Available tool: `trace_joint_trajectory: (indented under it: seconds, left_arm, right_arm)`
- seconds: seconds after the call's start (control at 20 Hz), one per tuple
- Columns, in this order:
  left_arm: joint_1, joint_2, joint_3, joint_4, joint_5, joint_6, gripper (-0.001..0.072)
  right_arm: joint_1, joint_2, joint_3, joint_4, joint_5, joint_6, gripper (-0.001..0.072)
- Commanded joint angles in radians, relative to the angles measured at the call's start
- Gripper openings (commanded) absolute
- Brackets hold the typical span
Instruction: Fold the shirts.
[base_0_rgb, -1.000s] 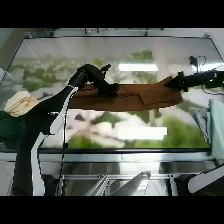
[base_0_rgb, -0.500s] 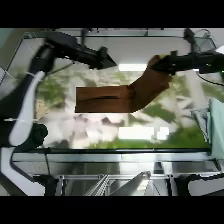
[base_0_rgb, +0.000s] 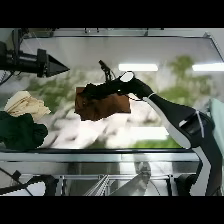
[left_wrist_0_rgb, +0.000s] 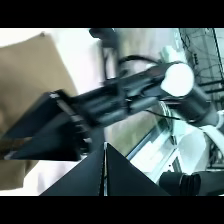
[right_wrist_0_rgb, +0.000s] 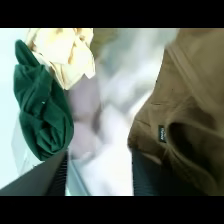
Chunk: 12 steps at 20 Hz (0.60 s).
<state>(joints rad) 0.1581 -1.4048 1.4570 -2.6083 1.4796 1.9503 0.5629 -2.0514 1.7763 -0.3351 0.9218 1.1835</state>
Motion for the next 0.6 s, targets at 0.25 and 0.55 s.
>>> trace_joint_trajectory:
  seconds: [0.25,0.55]
  left_arm:
    - [0.040,0.080,-0.269,-0.004,0.035,0.108,0.0025]
    - [0.040,0.080,-0.287,-0.011,0.050,0.129,0.0025]
  right_arm:
    - [-0.272,0.153,0.077,-0.325,0.341,0.188,0.0303]
    - [-0.487,0.185,-0.051,-0.623,0.455,0.351,0.0654]
